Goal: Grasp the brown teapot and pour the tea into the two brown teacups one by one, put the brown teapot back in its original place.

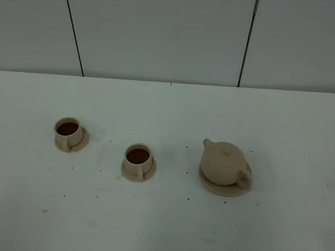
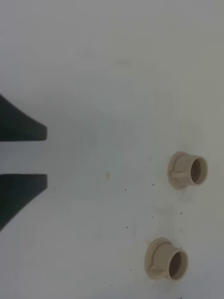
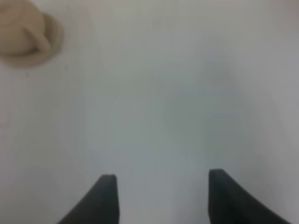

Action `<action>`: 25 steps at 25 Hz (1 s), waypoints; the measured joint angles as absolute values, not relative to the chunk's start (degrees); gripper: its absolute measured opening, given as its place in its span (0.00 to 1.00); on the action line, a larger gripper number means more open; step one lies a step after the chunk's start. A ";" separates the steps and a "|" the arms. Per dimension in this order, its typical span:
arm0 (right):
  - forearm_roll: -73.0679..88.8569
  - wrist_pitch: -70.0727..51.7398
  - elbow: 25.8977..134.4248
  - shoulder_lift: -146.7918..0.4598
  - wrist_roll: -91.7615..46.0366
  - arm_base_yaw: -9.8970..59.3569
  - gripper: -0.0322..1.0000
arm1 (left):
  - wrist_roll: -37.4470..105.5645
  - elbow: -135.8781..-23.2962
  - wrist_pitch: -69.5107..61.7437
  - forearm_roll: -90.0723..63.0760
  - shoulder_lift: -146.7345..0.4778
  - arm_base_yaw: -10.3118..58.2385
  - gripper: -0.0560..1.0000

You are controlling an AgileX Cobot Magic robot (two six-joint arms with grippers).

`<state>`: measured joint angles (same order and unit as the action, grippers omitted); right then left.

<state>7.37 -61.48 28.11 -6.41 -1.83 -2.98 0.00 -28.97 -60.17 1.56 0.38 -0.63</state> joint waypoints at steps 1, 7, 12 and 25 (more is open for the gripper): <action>7.37 -61.48 28.08 -4.92 -1.83 -2.98 0.44 | 0.00 -28.97 -60.17 1.56 0.38 -0.63 0.28; 7.37 -61.48 28.01 0.22 -1.83 -2.98 0.44 | 0.00 -28.97 -60.17 1.56 0.38 -0.63 0.28; 7.43 -61.48 27.84 0.36 -1.88 -2.98 0.44 | 0.00 -28.97 -60.17 1.56 0.38 -0.63 0.28; 7.48 -61.48 27.85 0.36 -1.83 -2.98 0.44 | 0.00 -28.97 -60.17 1.56 0.38 -0.63 0.28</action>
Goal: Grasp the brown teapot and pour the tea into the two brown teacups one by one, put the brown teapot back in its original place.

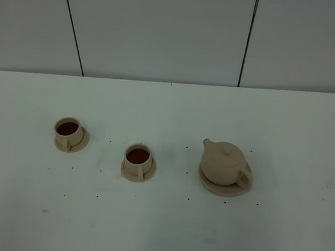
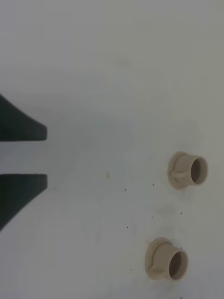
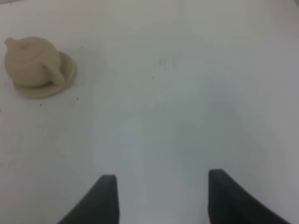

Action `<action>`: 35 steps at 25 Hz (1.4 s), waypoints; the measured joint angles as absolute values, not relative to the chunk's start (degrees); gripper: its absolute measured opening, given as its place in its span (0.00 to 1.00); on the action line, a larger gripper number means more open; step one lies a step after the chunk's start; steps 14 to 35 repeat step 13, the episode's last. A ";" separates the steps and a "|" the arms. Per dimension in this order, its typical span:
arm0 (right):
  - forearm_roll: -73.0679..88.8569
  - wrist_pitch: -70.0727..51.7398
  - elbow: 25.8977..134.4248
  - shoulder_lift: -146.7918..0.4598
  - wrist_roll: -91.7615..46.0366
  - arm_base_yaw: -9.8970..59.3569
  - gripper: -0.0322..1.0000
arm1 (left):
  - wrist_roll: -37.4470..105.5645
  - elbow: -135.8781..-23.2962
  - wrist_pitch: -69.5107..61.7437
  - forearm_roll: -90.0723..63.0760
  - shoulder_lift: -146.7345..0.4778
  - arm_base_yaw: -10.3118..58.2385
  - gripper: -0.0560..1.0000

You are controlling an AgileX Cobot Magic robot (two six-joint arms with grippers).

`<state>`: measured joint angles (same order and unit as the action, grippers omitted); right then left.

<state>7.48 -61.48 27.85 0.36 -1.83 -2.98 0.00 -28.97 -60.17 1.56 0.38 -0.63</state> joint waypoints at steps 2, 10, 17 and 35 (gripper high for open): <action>7.48 -61.48 27.85 0.36 -1.83 -2.98 0.44 | 0.00 -28.97 -60.17 1.56 0.38 -0.63 0.28; 7.58 -61.48 27.85 0.36 -1.83 -2.98 0.44 | 0.00 -28.97 -60.17 1.56 0.38 -0.63 0.28; 7.58 -61.48 27.85 0.36 -1.88 -2.98 0.44 | 0.00 -28.97 -60.17 1.56 0.38 -0.63 0.28; 7.58 -61.48 27.85 0.36 -1.88 -2.98 0.44 | 0.00 -28.97 -60.17 1.56 0.38 -0.63 0.28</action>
